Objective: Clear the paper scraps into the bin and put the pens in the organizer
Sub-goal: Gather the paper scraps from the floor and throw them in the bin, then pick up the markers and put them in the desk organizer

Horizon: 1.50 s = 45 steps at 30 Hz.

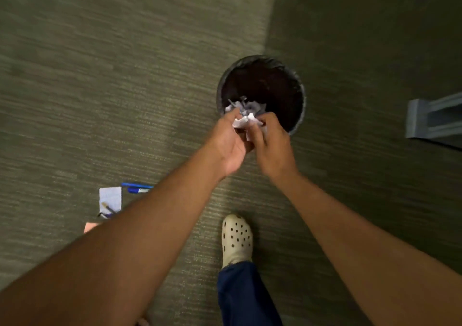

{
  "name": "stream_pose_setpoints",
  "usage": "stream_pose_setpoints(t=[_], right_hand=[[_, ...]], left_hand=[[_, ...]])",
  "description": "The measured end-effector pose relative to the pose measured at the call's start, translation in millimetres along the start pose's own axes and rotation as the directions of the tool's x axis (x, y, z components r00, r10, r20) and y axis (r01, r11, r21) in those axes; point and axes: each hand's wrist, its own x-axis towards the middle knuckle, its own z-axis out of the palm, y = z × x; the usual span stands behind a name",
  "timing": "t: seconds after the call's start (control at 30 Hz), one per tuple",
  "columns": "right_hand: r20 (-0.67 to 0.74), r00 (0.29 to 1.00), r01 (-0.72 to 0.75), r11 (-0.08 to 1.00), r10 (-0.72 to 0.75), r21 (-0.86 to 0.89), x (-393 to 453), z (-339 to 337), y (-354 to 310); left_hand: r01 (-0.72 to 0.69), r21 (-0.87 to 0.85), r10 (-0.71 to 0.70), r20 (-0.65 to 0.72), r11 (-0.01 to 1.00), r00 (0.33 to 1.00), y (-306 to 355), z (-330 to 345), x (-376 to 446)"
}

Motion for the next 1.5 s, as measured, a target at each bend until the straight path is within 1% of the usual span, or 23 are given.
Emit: stream_pose_setpoints(t=[0.07,0.13,0.17,0.2,0.23,0.27,0.33,0.37,0.4,0.43,0.57,0.67,0.73,0.83,0.93,1.0,1.03,1.1,1.2,1.27,1.33,1.4,1.5], right_hand=[[-0.090,0.991,-0.093,0.992,0.100,0.083,27,-18,11],[-0.065,0.965,-0.234,0.945,0.255,0.229,54,-29,21],[0.007,0.934,-0.338,0.879,0.357,0.337,65,-32,26],[0.122,0.886,-0.448,0.763,0.446,0.466,74,-34,29],[0.251,0.830,-0.541,0.609,0.498,0.581,81,-38,32],[0.343,0.778,-0.599,0.460,0.526,0.655,85,-42,34],[0.402,0.701,-0.635,0.260,0.589,0.727,88,-50,43],[0.403,0.679,-0.627,0.199,0.613,0.753,88,-52,47],[0.398,0.671,-0.614,0.168,0.626,0.771,86,-53,51],[0.390,0.673,-0.605,0.165,0.628,0.779,83,-52,53],[0.381,0.699,-0.634,0.279,0.604,0.721,53,-33,53],[0.377,0.719,-0.656,0.391,0.584,0.645,17,-5,48],[0.380,0.719,-0.672,0.440,0.582,0.596,-8,23,41],[0.413,0.679,-0.725,0.466,0.607,0.506,-47,75,31],[0.506,0.637,-0.767,0.543,0.581,0.343,-84,133,28],[0.560,0.612,-0.759,0.613,0.558,0.220,-104,174,31],[0.571,0.610,-0.734,0.664,0.549,0.146,-112,195,34],[0.586,0.630,-0.620,0.784,0.511,-0.017,-121,238,42],[0.631,0.661,-0.334,0.912,0.407,-0.239,-127,296,56],[0.673,0.649,-0.155,0.927,0.356,-0.341,-133,335,64],[0.700,0.629,-0.038,0.913,0.338,-0.406,-140,368,70],[0.711,0.623,0.038,0.895,0.327,-0.445,-146,397,74],[0.704,0.650,0.131,0.870,0.287,-0.476,-157,429,80]], left_hand=[[-0.010,0.043,0.008,0.042,0.999,0.999,5,32,19],[0.008,0.071,-0.012,0.054,0.997,0.998,9,50,38],[0.017,0.091,-0.020,0.039,0.996,0.999,10,55,44],[0.012,0.114,-0.015,0.019,0.993,1.000,13,57,48],[0.002,0.135,-0.001,-0.003,0.991,1.000,16,58,51],[-0.013,0.158,0.018,-0.029,0.987,0.999,18,56,52],[-0.048,0.193,0.066,-0.086,0.980,0.994,22,47,54],[-0.058,0.205,0.080,-0.101,0.977,0.992,23,42,54],[-0.068,0.214,0.091,-0.100,0.975,0.991,23,36,52],[-0.080,0.219,0.102,-0.089,0.972,0.991,24,31,48],[-0.137,0.223,0.152,-0.055,0.965,0.987,19,-5,30],[-0.129,0.237,0.148,-0.063,0.963,0.987,5,-54,13],[-0.077,0.210,0.094,-0.075,0.975,0.993,-11,-98,-2],[0.035,0.153,-0.012,-0.153,0.988,0.988,-48,-175,-27],[0.145,0.052,-0.125,-0.278,0.988,0.952,-88,-247,-48],[0.192,-0.004,-0.181,-0.350,0.981,0.919,-114,-293,-56],[0.206,-0.030,-0.202,-0.375,0.978,0.905,-126,-314,-58],[0.222,-0.068,-0.230,-0.415,0.973,0.880,-147,-353,-61],[0.223,-0.064,-0.226,-0.470,0.973,0.853,-169,-396,-60],[0.202,-0.068,-0.209,-0.506,0.977,0.837,-184,-422,-56],[0.179,-0.057,-0.182,-0.521,0.982,0.834,-196,-442,-51],[0.158,-0.032,-0.152,-0.512,0.987,0.845,-205,-458,-46],[0.126,0.001,-0.107,-0.525,0.992,0.844,-211,-474,-36]])
